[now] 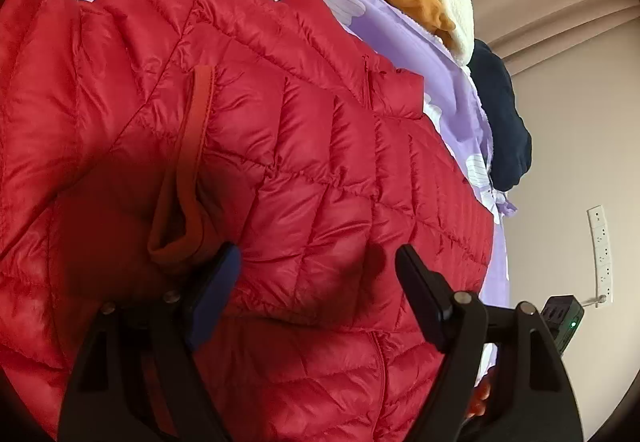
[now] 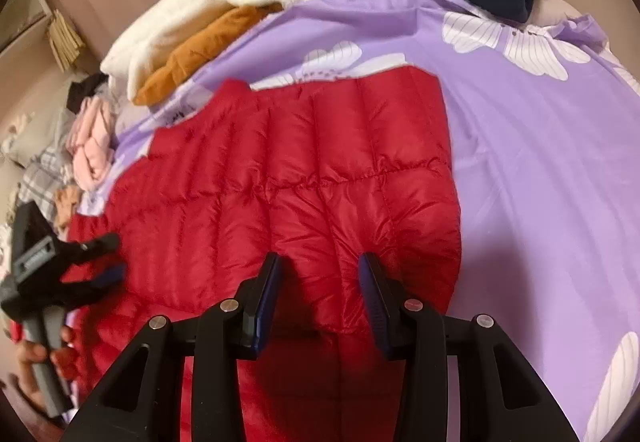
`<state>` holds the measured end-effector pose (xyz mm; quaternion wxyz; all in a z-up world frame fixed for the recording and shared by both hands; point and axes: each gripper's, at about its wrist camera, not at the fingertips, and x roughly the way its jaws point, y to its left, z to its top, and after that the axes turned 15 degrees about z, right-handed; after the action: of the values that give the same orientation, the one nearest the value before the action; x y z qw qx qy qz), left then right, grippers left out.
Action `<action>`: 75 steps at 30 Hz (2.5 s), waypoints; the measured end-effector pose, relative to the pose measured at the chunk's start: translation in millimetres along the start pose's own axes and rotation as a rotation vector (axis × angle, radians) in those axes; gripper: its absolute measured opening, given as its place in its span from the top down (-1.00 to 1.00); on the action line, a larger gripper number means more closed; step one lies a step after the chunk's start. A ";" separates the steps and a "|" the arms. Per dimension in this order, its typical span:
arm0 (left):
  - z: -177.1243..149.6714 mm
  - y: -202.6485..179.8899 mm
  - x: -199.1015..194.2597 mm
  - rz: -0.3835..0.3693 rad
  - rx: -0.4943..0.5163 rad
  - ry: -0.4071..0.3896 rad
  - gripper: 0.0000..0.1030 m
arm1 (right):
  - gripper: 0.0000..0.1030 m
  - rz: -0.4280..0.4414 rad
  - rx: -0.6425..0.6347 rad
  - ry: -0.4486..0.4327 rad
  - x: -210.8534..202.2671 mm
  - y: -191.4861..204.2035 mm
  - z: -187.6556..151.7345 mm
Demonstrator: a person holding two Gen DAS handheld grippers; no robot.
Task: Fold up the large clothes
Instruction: 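Fold the held sleeve across the jacket body and release it, then grasp the other sleeve cuff with the left tool and lift it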
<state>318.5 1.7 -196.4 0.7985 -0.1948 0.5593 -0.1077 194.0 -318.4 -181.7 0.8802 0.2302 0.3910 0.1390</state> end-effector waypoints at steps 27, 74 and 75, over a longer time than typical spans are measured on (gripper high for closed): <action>-90.2 343.7 -206.1 -0.105 -0.801 -0.396 -0.88 | 0.02 0.262 0.044 -0.041 -79.2 67.3 -59.9; -34.9 -31.7 -202.9 0.195 0.169 -0.557 0.81 | 0.02 0.270 0.107 -0.040 -84.9 45.2 -90.1; -38.9 -40.1 -194.0 0.196 0.194 -0.535 0.80 | 0.02 0.268 0.110 -0.045 -86.2 42.4 -91.4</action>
<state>215.8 33.8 -25.7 0.9390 -0.0842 0.3324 -0.0281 66.0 -291.6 -159.9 0.8482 0.3315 0.3441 0.2285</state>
